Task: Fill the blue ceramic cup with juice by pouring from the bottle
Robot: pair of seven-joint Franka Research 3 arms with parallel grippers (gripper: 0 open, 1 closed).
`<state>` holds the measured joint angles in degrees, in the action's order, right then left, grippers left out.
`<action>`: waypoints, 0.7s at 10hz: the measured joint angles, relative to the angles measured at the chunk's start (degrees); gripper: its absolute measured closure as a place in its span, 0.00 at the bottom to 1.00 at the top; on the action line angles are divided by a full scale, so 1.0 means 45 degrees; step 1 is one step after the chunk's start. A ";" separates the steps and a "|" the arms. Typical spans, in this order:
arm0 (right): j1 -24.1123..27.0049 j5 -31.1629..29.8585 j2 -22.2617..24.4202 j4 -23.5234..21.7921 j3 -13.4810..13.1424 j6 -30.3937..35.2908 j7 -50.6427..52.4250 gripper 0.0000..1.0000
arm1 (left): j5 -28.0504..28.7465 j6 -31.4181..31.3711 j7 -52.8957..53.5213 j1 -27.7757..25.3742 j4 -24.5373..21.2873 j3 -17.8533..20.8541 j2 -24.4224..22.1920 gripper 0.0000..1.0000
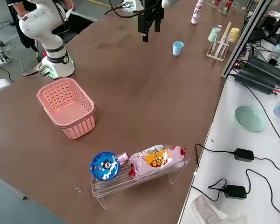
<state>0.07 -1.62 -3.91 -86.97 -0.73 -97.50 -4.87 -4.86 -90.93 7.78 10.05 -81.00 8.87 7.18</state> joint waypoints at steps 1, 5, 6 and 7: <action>-0.0041 0.0010 0.0004 0.0096 0.0008 0.0057 0.0000 0.00 | 0.0000 -0.0002 -0.0013 -0.0264 -0.0019 -0.0213 0.0141 0.00; -0.0201 0.0024 0.0004 0.0123 0.0204 0.0552 0.0009 0.00 | 0.0000 -0.0027 -0.0029 -0.1757 0.0182 -0.1415 0.0290 0.00; -0.0231 0.0024 0.0005 0.0122 0.0293 0.0581 0.0007 0.00 | 0.0000 -0.0027 -0.0063 -0.1757 0.0220 -0.1445 0.0287 0.00; -0.0232 0.0024 0.0004 0.0123 0.0310 0.0588 0.0007 0.00 | 0.0024 -0.0027 -0.0071 -0.1757 0.0227 -0.1451 0.0287 0.00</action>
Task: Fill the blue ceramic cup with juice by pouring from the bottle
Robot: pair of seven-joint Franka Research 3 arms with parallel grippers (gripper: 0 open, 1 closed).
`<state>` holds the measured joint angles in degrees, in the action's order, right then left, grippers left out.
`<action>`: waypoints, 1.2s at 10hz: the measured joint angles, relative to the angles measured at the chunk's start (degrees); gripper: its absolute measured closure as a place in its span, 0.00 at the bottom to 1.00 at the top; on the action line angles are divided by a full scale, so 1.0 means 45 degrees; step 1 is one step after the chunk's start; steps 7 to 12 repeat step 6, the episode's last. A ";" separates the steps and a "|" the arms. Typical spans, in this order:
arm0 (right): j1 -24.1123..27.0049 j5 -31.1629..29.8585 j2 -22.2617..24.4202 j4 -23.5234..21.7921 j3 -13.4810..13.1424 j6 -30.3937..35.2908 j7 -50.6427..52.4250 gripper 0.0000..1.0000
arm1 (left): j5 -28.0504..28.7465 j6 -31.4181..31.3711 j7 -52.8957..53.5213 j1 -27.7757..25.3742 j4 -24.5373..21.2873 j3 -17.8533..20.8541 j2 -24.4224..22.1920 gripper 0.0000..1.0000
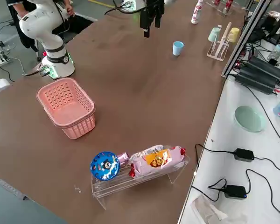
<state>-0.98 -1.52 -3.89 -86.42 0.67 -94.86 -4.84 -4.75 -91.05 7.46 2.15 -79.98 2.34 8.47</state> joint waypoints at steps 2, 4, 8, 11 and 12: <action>0.0115 0.0000 0.0000 0.0003 -0.0029 0.0000 -0.0001 0.00 | 0.1120 0.0000 0.0000 0.0049 0.0000 -0.0189 0.0001 0.00; 0.0145 -0.0001 0.0001 0.0039 -0.0049 0.0000 -0.0001 0.00 | 0.1890 0.0000 -0.0015 0.0380 0.0003 -0.0438 0.0000 0.00; 0.0145 0.0000 0.0001 0.0067 -0.0066 0.0000 -0.0001 0.00 | 0.1900 0.0000 -0.0033 0.0514 0.0007 -0.0646 0.0000 0.00; 0.0145 0.0000 0.0001 0.0067 -0.0066 0.0000 -0.0001 0.00 | 0.1900 0.0000 -0.0033 0.0514 0.0007 -0.0646 0.0000 0.00; 0.0145 0.0000 0.0001 0.0067 -0.0066 0.0000 -0.0001 0.00 | 0.1900 0.0000 -0.0033 0.0514 0.0007 -0.0646 0.0000 0.00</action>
